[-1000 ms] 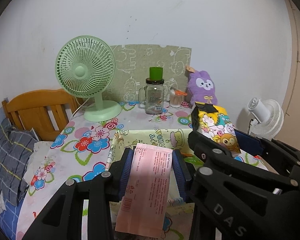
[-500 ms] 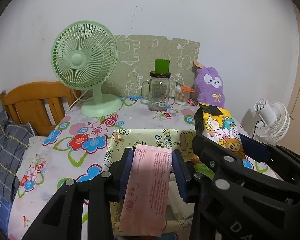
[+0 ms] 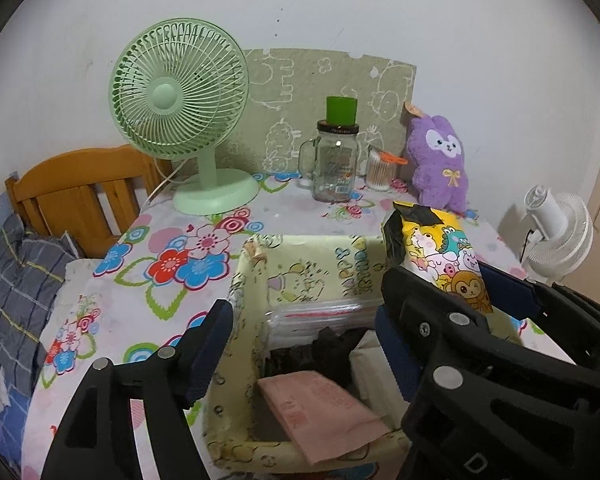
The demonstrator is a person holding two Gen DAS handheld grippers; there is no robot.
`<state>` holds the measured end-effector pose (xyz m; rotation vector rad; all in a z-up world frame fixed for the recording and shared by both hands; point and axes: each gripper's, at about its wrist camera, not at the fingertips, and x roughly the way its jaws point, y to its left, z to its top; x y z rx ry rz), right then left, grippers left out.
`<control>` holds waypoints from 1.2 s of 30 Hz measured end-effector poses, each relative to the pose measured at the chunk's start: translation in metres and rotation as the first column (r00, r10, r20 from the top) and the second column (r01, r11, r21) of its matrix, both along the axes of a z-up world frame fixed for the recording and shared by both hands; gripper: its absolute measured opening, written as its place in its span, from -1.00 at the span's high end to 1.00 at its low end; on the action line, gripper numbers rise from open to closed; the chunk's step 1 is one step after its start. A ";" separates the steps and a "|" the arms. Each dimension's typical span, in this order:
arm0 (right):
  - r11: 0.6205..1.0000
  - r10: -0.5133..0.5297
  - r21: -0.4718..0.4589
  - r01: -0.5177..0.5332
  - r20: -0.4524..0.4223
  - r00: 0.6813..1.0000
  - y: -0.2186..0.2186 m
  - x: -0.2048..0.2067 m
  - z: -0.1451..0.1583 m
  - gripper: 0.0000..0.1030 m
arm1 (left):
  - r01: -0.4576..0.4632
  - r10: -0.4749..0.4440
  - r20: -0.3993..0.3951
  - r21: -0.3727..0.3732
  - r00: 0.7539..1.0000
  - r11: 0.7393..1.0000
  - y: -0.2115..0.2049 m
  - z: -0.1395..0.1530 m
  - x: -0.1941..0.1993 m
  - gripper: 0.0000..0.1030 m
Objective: Organize soft objects
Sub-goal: 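Lower the envelope and tissue pack into the yellow box and open both tools, then withdraw both tools up and away from the yellow box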
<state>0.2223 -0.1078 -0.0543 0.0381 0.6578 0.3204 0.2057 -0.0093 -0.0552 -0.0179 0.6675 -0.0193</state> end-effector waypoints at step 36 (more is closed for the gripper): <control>1.000 -0.002 0.014 0.002 0.023 1.000 -0.013 -0.059 0.020 -0.80 | 0.051 -0.052 0.037 0.022 0.998 0.998 -0.011 0.024 -0.060 -0.85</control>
